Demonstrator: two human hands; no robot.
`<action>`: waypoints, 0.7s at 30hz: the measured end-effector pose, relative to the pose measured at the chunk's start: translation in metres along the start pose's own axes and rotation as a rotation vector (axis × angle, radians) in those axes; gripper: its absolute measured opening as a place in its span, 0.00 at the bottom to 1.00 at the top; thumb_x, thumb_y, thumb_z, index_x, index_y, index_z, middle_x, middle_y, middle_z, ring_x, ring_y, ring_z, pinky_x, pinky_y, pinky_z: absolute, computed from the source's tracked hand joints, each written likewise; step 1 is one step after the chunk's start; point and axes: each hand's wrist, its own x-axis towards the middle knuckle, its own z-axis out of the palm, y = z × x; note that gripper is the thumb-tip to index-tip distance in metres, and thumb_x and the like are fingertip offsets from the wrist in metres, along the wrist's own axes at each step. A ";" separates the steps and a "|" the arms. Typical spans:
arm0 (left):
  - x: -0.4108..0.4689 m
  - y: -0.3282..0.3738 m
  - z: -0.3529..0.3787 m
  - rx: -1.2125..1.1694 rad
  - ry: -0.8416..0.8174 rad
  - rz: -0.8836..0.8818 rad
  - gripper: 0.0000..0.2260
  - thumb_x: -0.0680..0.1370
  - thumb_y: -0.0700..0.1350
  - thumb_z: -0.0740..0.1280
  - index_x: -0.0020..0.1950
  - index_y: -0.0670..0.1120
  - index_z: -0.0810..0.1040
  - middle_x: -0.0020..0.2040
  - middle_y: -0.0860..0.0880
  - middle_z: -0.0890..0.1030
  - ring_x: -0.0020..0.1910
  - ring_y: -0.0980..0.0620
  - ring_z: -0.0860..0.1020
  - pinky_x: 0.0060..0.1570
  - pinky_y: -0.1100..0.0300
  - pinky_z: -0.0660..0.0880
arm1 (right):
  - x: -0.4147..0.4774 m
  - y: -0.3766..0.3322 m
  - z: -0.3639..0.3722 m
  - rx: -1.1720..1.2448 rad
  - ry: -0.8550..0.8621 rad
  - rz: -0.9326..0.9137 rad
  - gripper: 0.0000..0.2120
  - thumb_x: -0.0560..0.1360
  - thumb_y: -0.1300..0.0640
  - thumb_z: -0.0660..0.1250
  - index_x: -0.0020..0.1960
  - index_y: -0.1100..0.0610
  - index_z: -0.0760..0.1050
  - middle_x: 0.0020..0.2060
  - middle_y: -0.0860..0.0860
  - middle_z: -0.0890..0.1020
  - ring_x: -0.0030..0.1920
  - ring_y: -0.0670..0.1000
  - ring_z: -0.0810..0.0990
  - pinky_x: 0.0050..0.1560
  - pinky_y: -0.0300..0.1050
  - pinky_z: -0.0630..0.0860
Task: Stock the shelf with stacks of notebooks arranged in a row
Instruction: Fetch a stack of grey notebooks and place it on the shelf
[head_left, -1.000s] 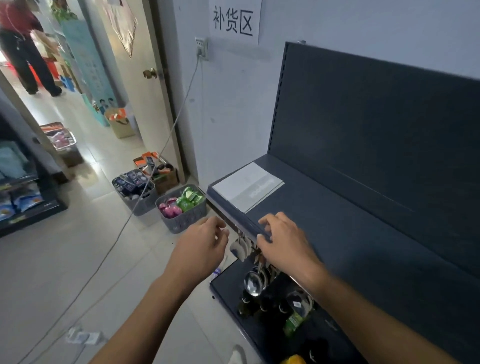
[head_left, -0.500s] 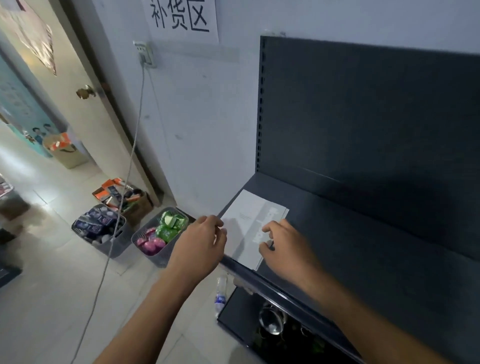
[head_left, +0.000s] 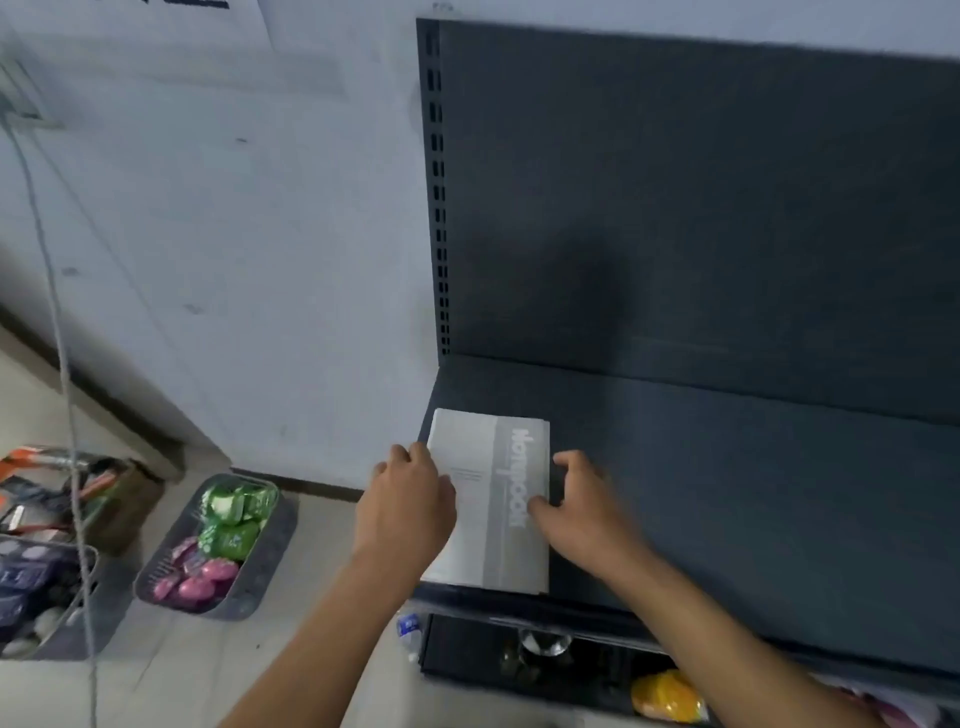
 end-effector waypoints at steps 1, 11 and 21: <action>0.002 -0.001 -0.001 -0.005 -0.012 -0.012 0.12 0.82 0.47 0.59 0.63 0.42 0.71 0.54 0.45 0.75 0.48 0.49 0.73 0.44 0.59 0.71 | 0.000 -0.001 0.003 0.018 0.010 0.028 0.23 0.77 0.50 0.68 0.69 0.52 0.65 0.59 0.49 0.71 0.56 0.50 0.75 0.51 0.43 0.75; 0.008 0.000 -0.002 -0.088 -0.162 -0.069 0.10 0.81 0.49 0.61 0.56 0.44 0.67 0.51 0.46 0.74 0.45 0.47 0.74 0.43 0.58 0.70 | 0.001 -0.014 0.011 0.156 0.030 0.181 0.11 0.78 0.52 0.67 0.55 0.48 0.66 0.49 0.47 0.79 0.48 0.45 0.78 0.47 0.45 0.78; 0.015 0.002 -0.011 -0.300 -0.276 -0.037 0.07 0.83 0.44 0.61 0.59 0.44 0.66 0.48 0.49 0.74 0.45 0.50 0.74 0.43 0.57 0.70 | 0.002 -0.011 0.014 0.105 0.010 0.204 0.21 0.78 0.48 0.65 0.68 0.55 0.67 0.62 0.51 0.74 0.56 0.53 0.78 0.56 0.53 0.80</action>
